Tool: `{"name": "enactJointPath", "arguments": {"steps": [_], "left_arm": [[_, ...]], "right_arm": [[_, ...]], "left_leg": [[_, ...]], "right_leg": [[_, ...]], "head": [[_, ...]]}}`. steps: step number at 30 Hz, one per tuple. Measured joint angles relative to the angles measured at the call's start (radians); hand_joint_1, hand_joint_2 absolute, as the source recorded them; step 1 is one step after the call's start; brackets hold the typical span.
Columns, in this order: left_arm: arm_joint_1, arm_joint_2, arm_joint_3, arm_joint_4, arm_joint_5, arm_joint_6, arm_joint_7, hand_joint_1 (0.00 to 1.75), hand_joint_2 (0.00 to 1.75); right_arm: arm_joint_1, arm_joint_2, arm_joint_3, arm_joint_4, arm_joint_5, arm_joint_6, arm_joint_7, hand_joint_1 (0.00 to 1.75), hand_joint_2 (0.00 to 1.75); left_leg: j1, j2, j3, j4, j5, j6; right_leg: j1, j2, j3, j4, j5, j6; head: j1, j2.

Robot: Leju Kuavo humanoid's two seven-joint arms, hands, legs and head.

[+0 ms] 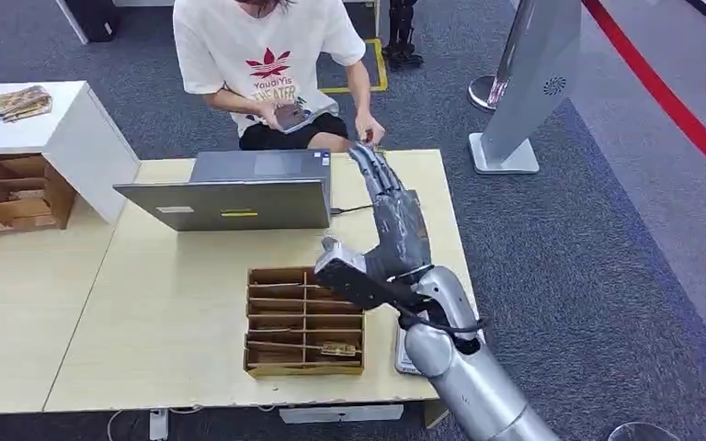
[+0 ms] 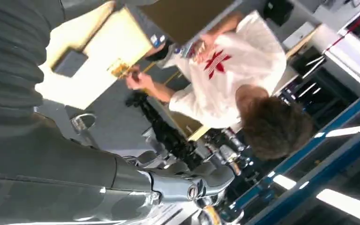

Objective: Pass the card to the sensor for recognition and then transmit it.

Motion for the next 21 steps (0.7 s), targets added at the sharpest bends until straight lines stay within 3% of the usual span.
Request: {"name": "enactJointPath", "arguments": {"steps": [2,3,4,15,18,21], "left_arm": [[0.001,0.0,0.0,0.0,0.0,0.006,-0.024,0.0,0.0],[0.001,0.001,0.0,0.0,0.0,0.006,-0.034,0.0,0.0],[0.001,0.001,0.0,0.0,-0.004,0.006,-0.046,0.0,0.0],[-0.001,0.003,0.0,0.0,-0.009,-0.015,-0.049,0.0,0.0],[-0.001,0.003,0.0,0.0,-0.009,-0.01,-0.05,0.0,0.0],[-0.001,0.003,0.0,0.0,-0.01,0.005,-0.051,0.0,0.0]], "right_arm": [[0.042,-0.018,0.021,-0.036,0.008,-0.011,-0.004,0.02,1.75],[0.062,-0.026,0.029,-0.048,0.019,-0.02,-0.004,0.47,1.75],[0.08,-0.036,0.04,-0.062,0.03,-0.031,-0.003,1.71,1.75],[0.143,-0.084,0.117,-0.085,0.094,-0.045,0.033,1.73,1.75],[0.143,-0.091,0.132,-0.083,0.119,-0.055,0.051,1.36,1.75],[0.143,-0.099,0.14,-0.08,0.132,-0.059,0.066,1.24,1.75]], "left_leg": [[0.0,0.0,0.0,0.0,0.0,0.0],[0.0,0.0,-0.001,0.0,-0.001,0.0],[0.0,0.0,-0.001,0.0,-0.001,0.0],[0.0,0.0,-0.001,0.0,-0.001,0.0],[0.0,0.0,-0.001,0.0,-0.001,0.0],[0.0,0.0,-0.001,0.0,-0.001,0.0]], "right_leg": [[0.0,0.0,0.0,0.0,-0.001,0.0],[0.0,0.0,0.0,0.0,-0.001,0.0],[0.0,0.0,0.0,0.0,-0.001,0.0],[0.0,0.0,-0.001,0.0,-0.001,-0.001],[0.0,0.0,-0.001,0.0,-0.001,-0.001],[0.0,0.0,-0.001,0.0,-0.001,-0.001]], "head": [[0.0,0.0],[0.0,0.0],[0.0,0.0],[0.0,0.0],[0.0,0.0],[0.0,0.0]]}}
